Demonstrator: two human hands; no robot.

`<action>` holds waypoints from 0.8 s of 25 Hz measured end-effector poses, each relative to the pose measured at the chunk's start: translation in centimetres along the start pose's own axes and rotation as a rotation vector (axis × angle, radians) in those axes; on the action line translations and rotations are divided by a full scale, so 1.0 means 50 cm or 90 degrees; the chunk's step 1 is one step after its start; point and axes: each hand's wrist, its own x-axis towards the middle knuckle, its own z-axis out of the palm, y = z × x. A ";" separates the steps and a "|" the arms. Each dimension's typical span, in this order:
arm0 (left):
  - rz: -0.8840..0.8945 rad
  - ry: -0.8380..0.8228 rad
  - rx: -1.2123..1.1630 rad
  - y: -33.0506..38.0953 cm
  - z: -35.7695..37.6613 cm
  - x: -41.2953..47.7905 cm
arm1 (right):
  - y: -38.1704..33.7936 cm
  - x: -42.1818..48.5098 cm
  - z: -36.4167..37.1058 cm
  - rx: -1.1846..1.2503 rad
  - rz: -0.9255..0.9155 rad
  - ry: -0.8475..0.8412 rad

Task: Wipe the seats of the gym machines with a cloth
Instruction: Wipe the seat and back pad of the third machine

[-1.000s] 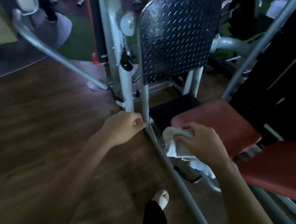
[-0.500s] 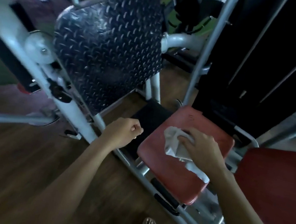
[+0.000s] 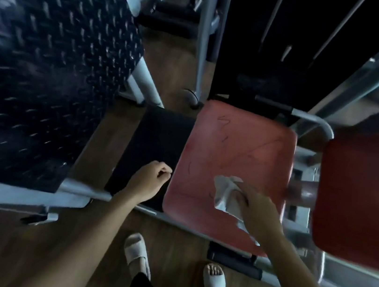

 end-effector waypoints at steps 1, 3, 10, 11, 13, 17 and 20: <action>0.010 -0.013 -0.002 -0.035 0.018 0.037 | 0.006 0.011 0.046 0.010 0.030 0.009; 0.037 -0.028 0.002 -0.079 0.050 0.096 | 0.012 0.031 0.121 0.036 0.075 0.032; 0.120 0.006 -0.074 -0.174 0.188 0.227 | 0.060 0.111 0.355 -0.106 -0.062 0.053; 0.125 0.021 -0.072 -0.175 0.202 0.228 | 0.071 0.121 0.367 -0.105 -0.113 0.068; 0.124 0.043 -0.084 -0.177 0.234 0.228 | 0.077 0.130 0.404 -0.099 -0.161 0.095; 0.088 0.053 -0.150 -0.179 0.248 0.222 | 0.079 0.128 0.443 -0.149 -0.250 0.132; 0.092 0.035 -0.141 -0.175 0.237 0.221 | 0.143 0.160 0.391 -0.241 -0.240 0.191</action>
